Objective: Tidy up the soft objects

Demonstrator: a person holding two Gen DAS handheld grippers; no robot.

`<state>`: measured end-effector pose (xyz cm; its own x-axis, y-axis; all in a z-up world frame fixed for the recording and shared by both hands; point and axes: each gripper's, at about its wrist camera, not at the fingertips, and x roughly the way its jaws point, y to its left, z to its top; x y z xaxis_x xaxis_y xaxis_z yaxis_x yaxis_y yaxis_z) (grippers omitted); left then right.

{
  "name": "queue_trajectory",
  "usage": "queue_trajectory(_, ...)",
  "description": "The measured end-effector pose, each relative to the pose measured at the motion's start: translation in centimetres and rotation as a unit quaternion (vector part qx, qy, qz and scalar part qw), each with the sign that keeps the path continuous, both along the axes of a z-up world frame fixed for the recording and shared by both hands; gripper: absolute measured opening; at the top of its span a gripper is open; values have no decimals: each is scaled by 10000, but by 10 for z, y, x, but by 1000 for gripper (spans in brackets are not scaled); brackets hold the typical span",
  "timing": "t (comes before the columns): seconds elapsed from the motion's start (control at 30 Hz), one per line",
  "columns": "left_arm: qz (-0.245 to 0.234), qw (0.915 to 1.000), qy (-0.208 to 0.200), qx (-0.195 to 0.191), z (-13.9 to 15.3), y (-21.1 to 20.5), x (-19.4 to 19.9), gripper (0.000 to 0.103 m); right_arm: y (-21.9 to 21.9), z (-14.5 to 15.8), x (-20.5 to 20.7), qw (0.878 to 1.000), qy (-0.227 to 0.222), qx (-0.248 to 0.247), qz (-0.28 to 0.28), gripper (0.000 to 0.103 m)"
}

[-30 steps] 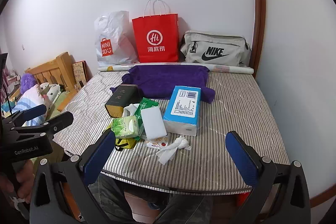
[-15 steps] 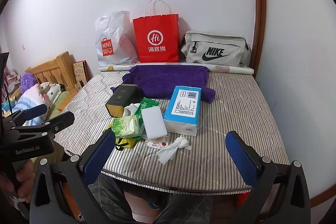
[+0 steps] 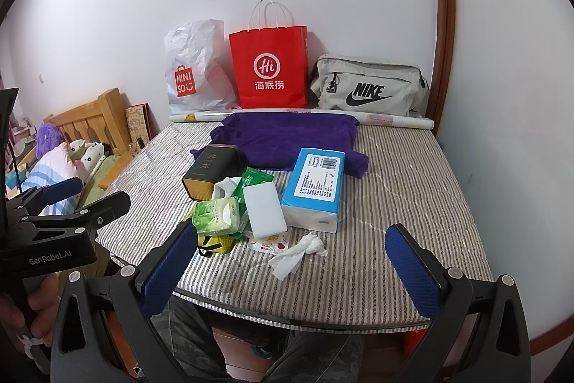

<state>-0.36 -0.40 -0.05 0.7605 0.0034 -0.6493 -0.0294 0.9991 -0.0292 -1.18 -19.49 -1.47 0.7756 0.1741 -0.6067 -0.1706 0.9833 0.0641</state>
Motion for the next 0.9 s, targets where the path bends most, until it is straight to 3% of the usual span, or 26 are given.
queue_trajectory(0.9,12,10000,-5,19,0,0,0,103,3,7,-5,10000,-40,-22,26,103)
